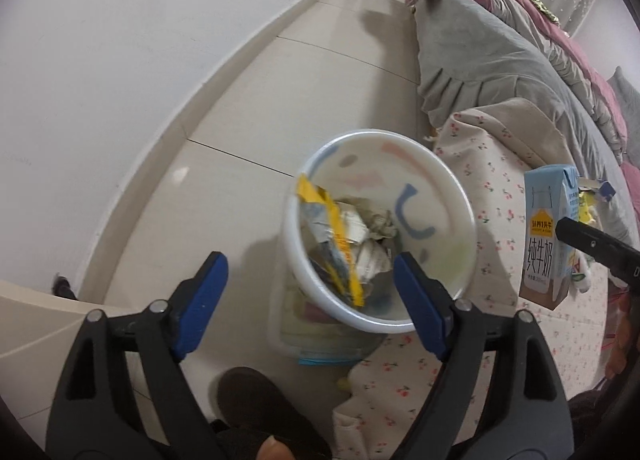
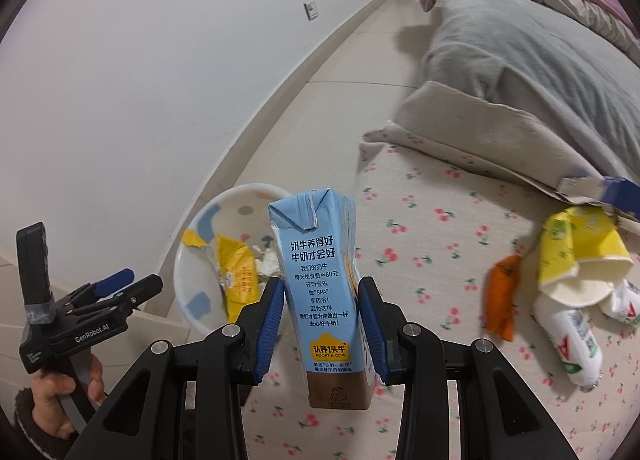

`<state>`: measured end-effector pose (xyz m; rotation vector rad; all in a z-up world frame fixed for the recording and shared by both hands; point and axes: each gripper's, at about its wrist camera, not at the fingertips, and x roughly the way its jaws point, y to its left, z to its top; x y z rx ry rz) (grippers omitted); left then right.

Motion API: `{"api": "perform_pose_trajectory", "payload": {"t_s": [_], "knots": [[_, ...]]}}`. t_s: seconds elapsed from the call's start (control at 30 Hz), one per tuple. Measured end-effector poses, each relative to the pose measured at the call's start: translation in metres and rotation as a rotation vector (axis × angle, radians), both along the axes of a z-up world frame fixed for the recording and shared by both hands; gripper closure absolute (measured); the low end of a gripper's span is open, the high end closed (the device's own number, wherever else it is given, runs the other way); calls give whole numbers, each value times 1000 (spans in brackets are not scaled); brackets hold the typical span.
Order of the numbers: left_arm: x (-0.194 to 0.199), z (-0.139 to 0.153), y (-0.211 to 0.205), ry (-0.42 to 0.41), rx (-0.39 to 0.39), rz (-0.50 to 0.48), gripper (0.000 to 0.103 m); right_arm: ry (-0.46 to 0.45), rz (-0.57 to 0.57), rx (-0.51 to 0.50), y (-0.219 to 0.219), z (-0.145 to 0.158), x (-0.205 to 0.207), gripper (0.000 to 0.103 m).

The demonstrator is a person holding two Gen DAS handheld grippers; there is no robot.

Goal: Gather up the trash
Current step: 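Lower the milk carton over the wastebasket and open the right gripper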

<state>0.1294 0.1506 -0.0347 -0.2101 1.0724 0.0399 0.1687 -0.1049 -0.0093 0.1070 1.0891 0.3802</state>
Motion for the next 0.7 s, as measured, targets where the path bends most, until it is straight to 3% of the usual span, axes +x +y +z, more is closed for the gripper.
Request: {"api": "perform_pose_trajectory", "payload": {"t_s": [0.33,0.7], "knots": [[-3,-2,14,5,37,21,14,-6,37,40,38,-11,13,64],[-3,-3,12,12,45,10,14,-3,59,17,56,-30,23,63]]}}
